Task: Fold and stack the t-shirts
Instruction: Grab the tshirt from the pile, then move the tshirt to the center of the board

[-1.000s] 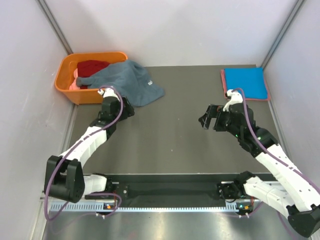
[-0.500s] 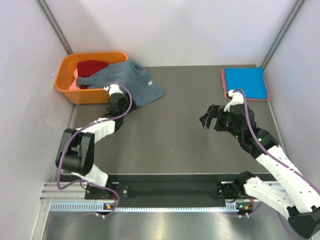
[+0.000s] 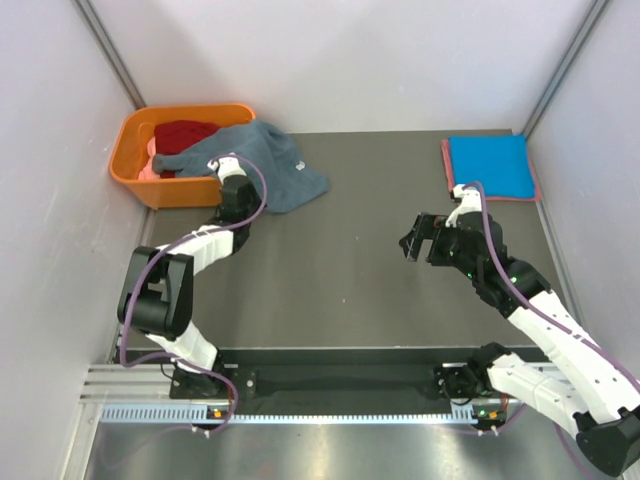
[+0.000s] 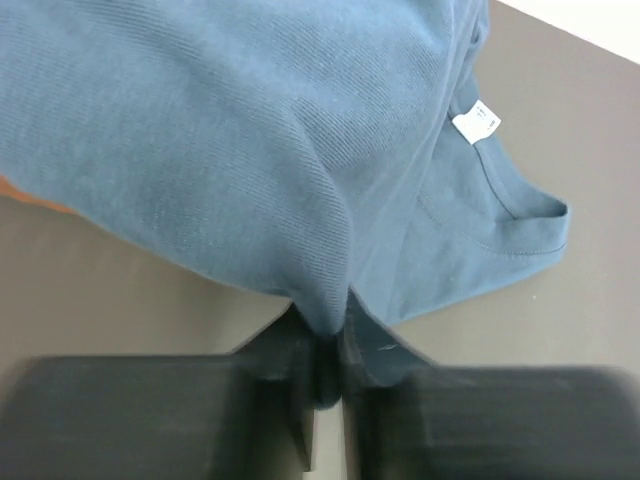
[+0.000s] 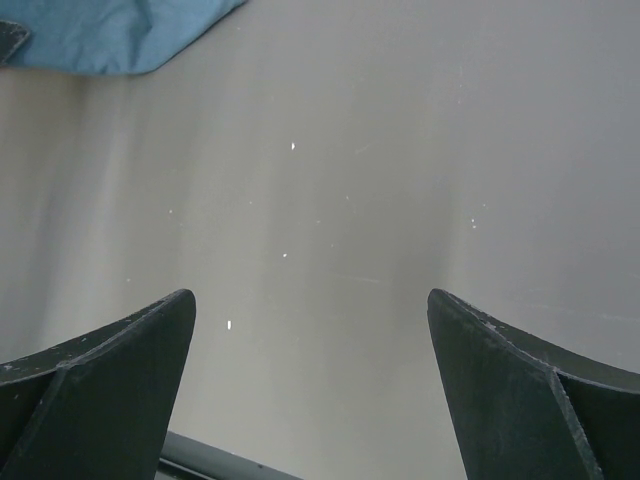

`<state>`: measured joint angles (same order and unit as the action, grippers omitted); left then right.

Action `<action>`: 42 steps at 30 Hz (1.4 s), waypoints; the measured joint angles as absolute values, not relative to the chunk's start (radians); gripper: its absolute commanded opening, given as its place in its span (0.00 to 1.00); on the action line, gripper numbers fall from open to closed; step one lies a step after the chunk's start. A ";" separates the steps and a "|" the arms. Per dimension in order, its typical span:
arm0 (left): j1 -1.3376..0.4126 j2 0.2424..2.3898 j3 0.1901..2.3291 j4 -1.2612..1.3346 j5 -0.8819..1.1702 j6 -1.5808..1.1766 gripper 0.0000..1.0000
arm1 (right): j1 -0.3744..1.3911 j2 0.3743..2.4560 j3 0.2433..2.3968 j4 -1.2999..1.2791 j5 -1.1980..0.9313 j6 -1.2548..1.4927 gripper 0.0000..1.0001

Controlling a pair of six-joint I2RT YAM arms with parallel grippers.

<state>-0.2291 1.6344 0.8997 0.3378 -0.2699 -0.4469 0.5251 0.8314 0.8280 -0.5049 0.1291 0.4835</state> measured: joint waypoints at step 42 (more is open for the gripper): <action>-0.232 1.430 1.877 -0.022 0.292 -0.606 0.00 | 0.521 0.786 0.808 -0.511 0.103 0.569 1.00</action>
